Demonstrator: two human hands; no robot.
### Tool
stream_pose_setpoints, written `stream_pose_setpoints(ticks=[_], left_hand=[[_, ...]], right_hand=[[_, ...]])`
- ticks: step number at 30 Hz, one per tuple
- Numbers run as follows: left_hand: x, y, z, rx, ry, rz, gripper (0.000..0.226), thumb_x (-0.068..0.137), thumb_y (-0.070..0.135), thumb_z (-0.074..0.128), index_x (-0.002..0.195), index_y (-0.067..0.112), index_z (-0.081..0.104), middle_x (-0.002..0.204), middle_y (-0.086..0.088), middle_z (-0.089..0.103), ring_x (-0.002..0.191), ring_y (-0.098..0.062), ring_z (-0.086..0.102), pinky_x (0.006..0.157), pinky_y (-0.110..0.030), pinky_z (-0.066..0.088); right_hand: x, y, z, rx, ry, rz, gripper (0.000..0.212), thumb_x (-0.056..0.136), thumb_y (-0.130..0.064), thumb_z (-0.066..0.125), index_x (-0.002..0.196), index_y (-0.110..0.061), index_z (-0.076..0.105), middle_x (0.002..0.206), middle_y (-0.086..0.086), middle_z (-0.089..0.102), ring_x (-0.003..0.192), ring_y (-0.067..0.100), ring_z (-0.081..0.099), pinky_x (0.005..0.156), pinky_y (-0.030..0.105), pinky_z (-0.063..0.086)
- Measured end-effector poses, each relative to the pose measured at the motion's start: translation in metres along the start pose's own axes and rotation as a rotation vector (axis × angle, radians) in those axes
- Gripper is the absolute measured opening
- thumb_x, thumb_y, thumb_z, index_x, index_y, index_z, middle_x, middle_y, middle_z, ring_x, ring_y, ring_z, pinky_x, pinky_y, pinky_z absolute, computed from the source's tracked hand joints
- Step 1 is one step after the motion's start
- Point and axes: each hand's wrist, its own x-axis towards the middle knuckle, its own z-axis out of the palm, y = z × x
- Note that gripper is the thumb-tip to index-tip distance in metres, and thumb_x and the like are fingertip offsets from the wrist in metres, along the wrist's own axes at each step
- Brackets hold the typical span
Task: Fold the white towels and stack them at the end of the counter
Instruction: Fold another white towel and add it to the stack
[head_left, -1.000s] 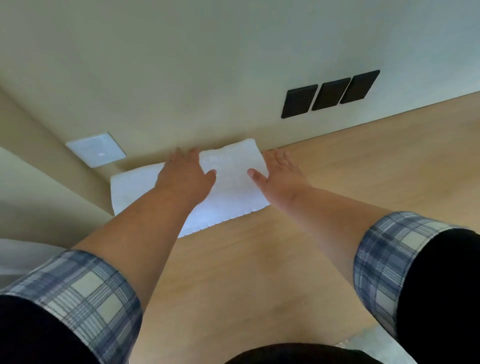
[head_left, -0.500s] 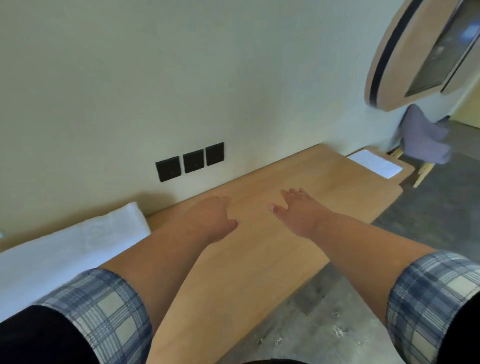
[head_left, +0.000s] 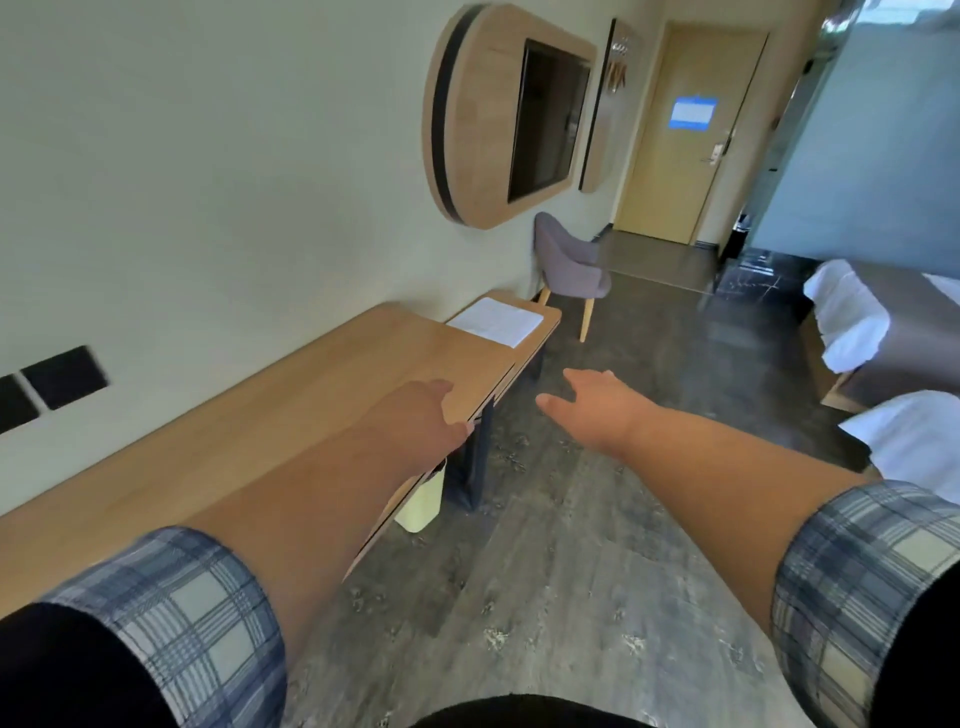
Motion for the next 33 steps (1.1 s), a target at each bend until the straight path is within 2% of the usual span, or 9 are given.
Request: stream_pose_setpoints(ticks=[3,8,18,27,33], left_hand=[[0.033,0.022,0.009,0.001,-0.019,0.004,0.069,0.094,0.047,0.058,0.153,0.027,0.029,0.154,0.000,0.038,0.138,-0.022,0.039,0.106,-0.029,0.032],[0.102,0.039,0.022,0.008,-0.027,0.023,0.067,0.095,0.047,0.056,0.153,0.026,0.030,0.154,-0.002,0.038,0.137,-0.024,0.041,0.106,-0.031,0.034],[0.303,0.049,0.035,0.055,-0.069,0.089,0.071,0.092,0.053,0.056,0.153,0.029,0.027,0.152,0.001,0.040,0.134,-0.024,0.044,0.102,-0.033,0.038],[0.486,0.077,0.097,0.139,-0.149,0.087,0.076,0.093,0.066,0.043,0.154,0.026,0.025,0.157,-0.002,0.033,0.142,-0.024,0.034,0.111,-0.041,0.032],[0.604,0.088,0.147,0.220,-0.146,-0.028,0.076,0.095,0.068,0.029,0.156,0.024,0.021,0.159,-0.003,0.029,0.146,-0.026,0.023,0.117,-0.044,0.024]], right_hand=[[0.018,0.030,-0.011,-0.012,0.026,0.036,0.079,0.096,-0.067,0.036,0.157,-0.020,0.020,0.164,0.004,0.023,0.154,0.027,0.000,0.119,0.054,0.021],[0.067,0.063,-0.019,-0.017,0.039,0.052,0.077,0.096,-0.066,0.037,0.156,-0.018,0.024,0.161,0.005,0.027,0.153,0.028,0.004,0.118,0.054,0.021],[0.237,0.107,-0.043,0.004,0.110,0.125,0.078,0.097,-0.065,0.039,0.158,-0.021,0.018,0.165,0.003,0.018,0.154,0.025,0.001,0.121,0.052,0.018],[0.396,0.191,-0.026,0.072,0.059,0.172,0.086,0.092,-0.071,0.039,0.159,-0.023,0.013,0.165,0.003,0.018,0.154,0.025,0.001,0.121,0.050,0.017],[0.530,0.268,-0.030,0.048,-0.017,0.078,0.088,0.092,-0.071,0.041,0.159,-0.023,0.010,0.166,0.002,0.017,0.154,0.024,0.001,0.121,0.050,0.015]])
